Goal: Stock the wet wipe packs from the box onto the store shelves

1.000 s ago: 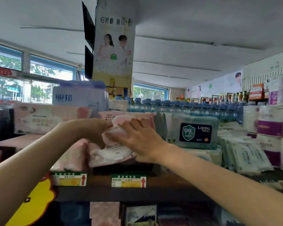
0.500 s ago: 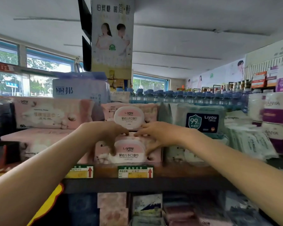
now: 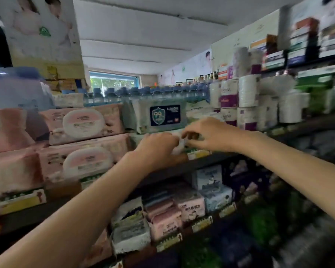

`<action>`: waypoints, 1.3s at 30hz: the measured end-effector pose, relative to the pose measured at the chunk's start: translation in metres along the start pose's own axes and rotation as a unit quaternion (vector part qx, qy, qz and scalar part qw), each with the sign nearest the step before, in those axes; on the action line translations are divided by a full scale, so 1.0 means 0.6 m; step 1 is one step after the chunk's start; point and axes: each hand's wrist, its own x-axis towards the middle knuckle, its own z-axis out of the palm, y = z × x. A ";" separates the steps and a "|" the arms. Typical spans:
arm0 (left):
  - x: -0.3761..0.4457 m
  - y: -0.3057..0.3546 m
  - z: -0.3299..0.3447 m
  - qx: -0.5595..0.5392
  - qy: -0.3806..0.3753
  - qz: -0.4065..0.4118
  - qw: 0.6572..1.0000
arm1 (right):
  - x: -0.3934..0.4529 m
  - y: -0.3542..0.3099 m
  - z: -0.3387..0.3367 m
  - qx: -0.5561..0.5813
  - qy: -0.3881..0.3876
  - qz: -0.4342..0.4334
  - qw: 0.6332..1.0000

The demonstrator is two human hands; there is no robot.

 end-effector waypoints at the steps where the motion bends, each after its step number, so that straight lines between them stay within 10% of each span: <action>1: 0.020 0.044 0.012 -0.008 -0.009 0.032 0.999 | -0.048 0.031 -0.002 -0.012 -0.023 0.040 0.999; 6: 0.095 0.319 0.065 -0.051 -0.086 0.222 0.970 | -0.344 0.171 0.002 -0.043 -0.101 0.280 0.954; 13: 0.032 0.764 0.089 -0.101 -0.134 0.455 0.874 | -0.827 0.200 0.010 -0.004 -0.193 0.567 0.801; 22: -0.209 1.196 0.180 -0.132 -0.223 0.608 0.750 | -1.326 0.122 0.140 0.154 -0.229 0.724 0.632; 27: -0.338 1.332 0.286 -0.136 -0.292 0.615 0.720 | -1.505 0.071 0.288 0.238 -0.234 0.719 0.609; 39: -0.534 1.426 0.509 -0.077 -0.340 0.578 0.738 | -1.619 -0.021 0.653 0.210 -0.400 0.562 0.693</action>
